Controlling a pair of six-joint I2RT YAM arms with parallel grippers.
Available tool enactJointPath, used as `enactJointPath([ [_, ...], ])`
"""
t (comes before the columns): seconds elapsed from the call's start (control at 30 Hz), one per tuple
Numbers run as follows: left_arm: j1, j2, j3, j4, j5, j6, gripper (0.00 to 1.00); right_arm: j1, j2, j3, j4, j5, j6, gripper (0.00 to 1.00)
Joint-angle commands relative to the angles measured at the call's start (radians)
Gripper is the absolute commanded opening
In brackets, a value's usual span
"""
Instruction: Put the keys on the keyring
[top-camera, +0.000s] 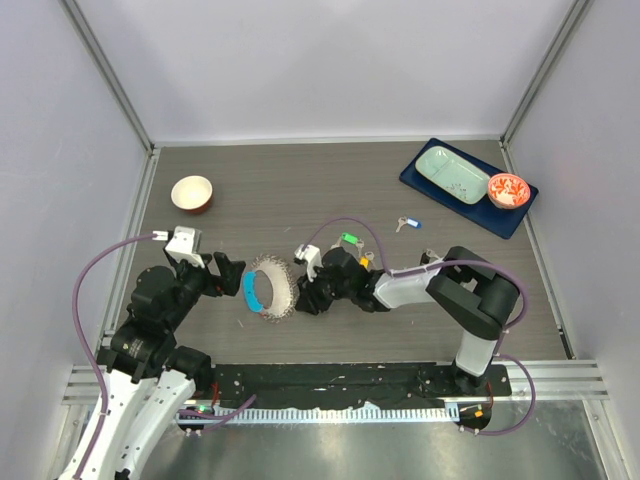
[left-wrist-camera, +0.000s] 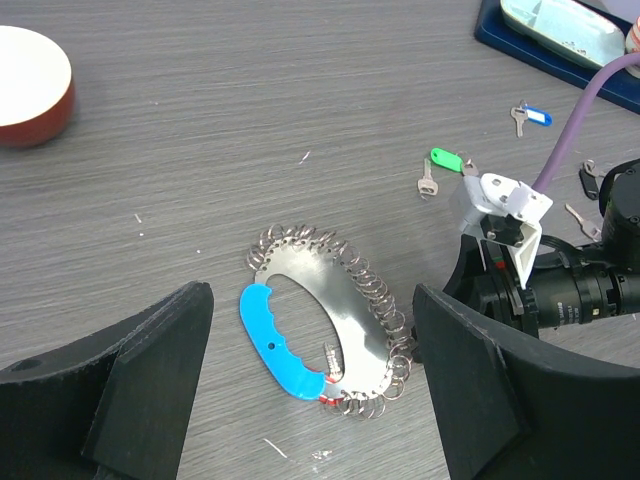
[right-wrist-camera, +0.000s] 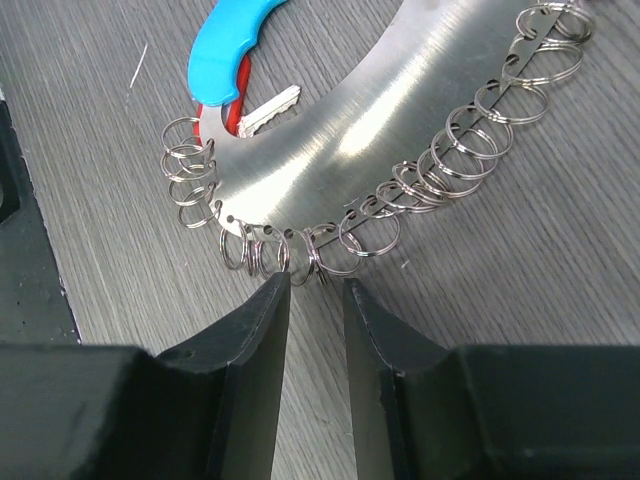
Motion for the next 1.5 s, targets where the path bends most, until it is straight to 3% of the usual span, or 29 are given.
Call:
enactJointPath([
  [0.0,0.007,0.009,0.004,0.029,0.016,0.004,0.85,0.008,0.013,0.046,-0.027,0.014,0.043,0.34],
  [0.2,0.009,0.016,0.006,0.029,0.021,0.006,0.85,0.006,0.004,0.041,-0.016,0.101,0.076,0.37],
  [0.37,0.013,0.015,0.006,0.029,0.03,0.006,0.85,0.006,0.002,0.079,-0.007,0.071,0.042,0.36],
  [0.5,0.016,0.012,0.004,0.029,0.03,0.006,0.85,0.004,0.011,0.096,0.001,0.122,0.028,0.29],
  [0.63,0.016,0.009,0.004,0.029,0.035,0.007,0.85,-0.012,0.038,0.163,-0.042,0.193,-0.013,0.15],
  [0.73,0.018,0.006,0.004,0.029,0.033,0.006,0.85,-0.029,0.057,0.197,-0.042,0.205,-0.039,0.12],
  [0.9,0.018,0.004,0.002,0.029,0.035,0.007,0.85,-0.035,0.058,0.256,-0.096,0.179,-0.095,0.15],
  [1.07,0.019,0.0,0.002,0.03,0.036,0.007,0.85,-0.034,-0.008,0.214,-0.137,0.144,-0.135,0.3],
  [1.3,0.021,-0.002,0.002,0.033,0.044,0.006,0.85,-0.034,-0.044,0.112,-0.113,-0.029,-0.171,0.31],
  [1.47,0.023,-0.002,0.001,0.033,0.046,0.006,0.85,-0.034,0.007,0.135,-0.111,-0.069,-0.198,0.32],
])
